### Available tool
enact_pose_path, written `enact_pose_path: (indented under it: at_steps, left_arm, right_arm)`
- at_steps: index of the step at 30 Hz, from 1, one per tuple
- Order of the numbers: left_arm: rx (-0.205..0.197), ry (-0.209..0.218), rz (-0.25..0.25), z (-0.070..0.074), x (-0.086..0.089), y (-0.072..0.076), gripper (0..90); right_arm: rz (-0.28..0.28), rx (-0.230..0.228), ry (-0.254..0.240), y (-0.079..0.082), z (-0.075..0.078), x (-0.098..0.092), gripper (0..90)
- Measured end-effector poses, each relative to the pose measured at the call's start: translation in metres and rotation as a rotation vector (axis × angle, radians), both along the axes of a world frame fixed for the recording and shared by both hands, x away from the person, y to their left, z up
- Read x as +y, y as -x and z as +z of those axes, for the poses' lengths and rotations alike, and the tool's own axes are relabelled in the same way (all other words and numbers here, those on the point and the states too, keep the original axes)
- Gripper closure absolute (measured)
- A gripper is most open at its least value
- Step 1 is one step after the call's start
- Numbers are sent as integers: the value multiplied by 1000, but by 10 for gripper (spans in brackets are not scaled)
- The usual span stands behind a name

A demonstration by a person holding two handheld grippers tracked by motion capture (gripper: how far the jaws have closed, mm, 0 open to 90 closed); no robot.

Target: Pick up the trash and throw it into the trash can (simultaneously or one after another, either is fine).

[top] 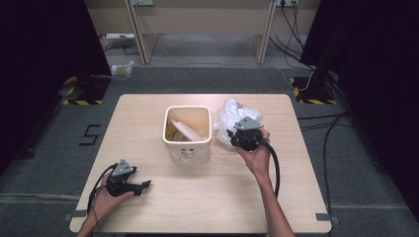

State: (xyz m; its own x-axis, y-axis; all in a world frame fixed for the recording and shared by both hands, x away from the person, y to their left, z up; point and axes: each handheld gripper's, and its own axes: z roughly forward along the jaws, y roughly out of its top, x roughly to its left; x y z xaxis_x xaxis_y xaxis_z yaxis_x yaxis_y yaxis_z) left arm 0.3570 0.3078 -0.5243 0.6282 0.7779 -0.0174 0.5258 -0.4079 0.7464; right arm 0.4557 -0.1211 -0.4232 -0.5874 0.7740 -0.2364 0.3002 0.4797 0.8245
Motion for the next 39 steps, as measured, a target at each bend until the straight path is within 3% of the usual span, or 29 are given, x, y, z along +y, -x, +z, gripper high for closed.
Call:
enact_pose_path:
  at_steps: [11,27,32,39]
  left_arm:
    - [-1,1,0,0,0,0,161]
    - [0,0,0,0,0,0,161]
    - [-1,0,0,0,0,0,160]
    - [0,0,0,0,0,0,161]
  right_arm:
    - [-52,36,-1,-13,-15,-8,536]
    - [-79,91,2,-24,-37,-11,527]
    - [-79,107,17,-28,-46,-13,589]
    - [-55,85,45,-26,-44,-17,792]
